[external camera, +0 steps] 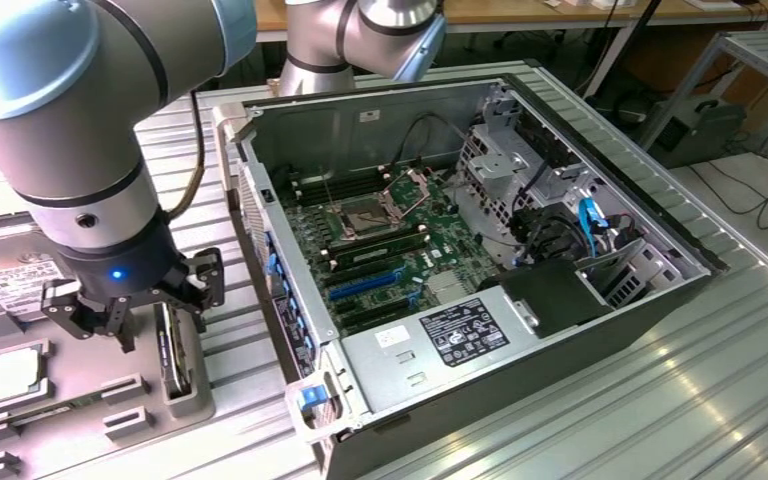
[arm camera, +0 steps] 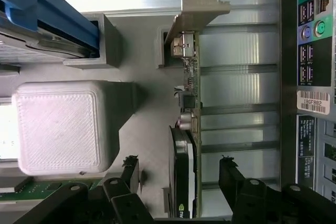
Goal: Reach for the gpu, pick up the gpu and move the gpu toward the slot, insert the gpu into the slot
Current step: 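Pick up the gpu and move the gpu toward the slot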
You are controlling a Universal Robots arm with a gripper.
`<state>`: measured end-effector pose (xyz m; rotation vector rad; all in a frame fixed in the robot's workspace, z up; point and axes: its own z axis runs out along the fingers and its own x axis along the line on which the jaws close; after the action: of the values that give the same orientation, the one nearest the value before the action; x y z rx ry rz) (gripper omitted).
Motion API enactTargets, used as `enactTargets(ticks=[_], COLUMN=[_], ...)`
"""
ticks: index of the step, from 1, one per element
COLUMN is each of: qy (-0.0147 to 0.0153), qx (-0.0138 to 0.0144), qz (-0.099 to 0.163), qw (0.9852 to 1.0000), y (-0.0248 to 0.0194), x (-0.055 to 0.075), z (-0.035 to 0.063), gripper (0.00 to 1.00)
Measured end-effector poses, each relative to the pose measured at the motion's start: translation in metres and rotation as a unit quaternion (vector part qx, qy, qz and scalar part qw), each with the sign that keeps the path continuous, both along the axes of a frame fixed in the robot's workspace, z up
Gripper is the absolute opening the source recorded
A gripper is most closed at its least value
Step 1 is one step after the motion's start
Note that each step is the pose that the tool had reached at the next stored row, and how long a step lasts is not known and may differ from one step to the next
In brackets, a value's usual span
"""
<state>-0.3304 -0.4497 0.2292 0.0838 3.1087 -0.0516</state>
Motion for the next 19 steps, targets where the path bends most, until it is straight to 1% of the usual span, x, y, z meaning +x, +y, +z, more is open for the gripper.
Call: enactTargets(ticks=[4,5,11,19], qy=[0.0,0.0,0.0,0.0], qx=[0.0,0.0,0.0,0.0], qz=[0.0,0.0,0.0,-0.005], qw=[1.0,1.0,1.0,1.0], y=[0.0068,0.0077,0.008,0.0046], x=[0.0,0.0,0.0,-0.001], z=[-0.0032,-0.0038,-0.0103,-0.0115], gripper=[0.72,0.72,0.72,0.72])
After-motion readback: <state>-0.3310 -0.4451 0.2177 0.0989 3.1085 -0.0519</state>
